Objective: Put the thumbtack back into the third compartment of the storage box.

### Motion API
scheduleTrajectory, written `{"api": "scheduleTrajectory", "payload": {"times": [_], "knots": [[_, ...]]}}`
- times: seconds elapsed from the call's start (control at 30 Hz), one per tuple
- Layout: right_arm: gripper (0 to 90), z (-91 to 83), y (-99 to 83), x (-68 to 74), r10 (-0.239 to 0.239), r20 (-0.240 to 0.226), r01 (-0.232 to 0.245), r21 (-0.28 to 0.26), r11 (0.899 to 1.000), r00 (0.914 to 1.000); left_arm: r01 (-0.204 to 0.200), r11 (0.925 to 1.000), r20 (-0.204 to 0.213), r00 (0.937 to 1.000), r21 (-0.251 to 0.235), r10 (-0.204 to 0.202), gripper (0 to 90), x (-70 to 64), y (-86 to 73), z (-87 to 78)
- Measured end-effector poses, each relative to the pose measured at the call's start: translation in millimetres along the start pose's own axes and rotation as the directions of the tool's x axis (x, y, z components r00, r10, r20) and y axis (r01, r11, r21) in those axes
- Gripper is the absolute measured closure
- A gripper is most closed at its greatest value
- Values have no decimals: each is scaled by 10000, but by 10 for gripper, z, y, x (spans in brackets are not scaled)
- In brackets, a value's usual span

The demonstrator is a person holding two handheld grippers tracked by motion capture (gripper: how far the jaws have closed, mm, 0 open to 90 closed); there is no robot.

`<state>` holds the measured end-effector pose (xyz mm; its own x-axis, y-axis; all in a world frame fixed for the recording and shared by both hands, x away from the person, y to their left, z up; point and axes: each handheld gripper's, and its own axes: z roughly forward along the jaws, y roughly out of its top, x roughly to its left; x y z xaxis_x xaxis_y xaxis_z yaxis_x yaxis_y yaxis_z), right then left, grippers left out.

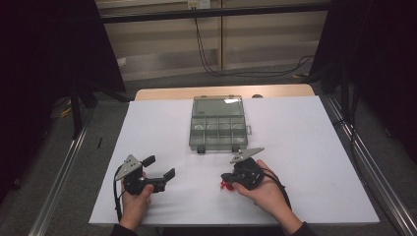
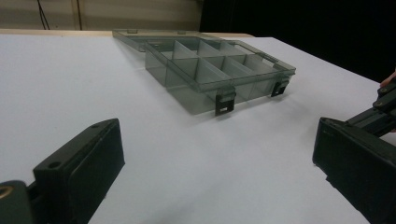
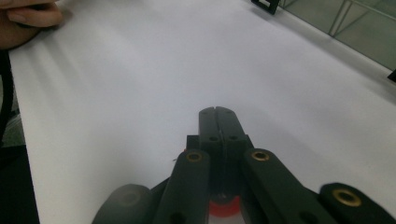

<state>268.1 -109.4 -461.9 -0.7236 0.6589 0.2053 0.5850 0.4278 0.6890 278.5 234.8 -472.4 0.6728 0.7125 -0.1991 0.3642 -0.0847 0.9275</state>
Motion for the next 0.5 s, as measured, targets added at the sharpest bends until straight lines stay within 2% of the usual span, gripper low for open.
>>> {"api": "scheduleTrajectory", "payload": {"times": [0.17, 0.23, 0.43, 0.5], "knots": [[900, 34, -12, -9, -46, -15, 46, -57, 10000, 10000, -11, 10000, 14, 10000, 28, 11, 20, 6, 1, -1], [882, 37, -9, -11, 260, -60, -260, -19, 9997, 9996, -1, 10000, 11, 10000, 28, 1, 21, 6, 1, -1], [832, 48, -2, 9, 309, 193, -312, 194, 9993, 9993, -22, 10000, -7, 10000, -4, 22, 21, -1, 1, 4], [799, 57, -3, 8, 364, 124, -367, 202, 9991, 9993, 10, 10000, -25, 10000, -20, -10, 21, -3, 0, 5]]}}
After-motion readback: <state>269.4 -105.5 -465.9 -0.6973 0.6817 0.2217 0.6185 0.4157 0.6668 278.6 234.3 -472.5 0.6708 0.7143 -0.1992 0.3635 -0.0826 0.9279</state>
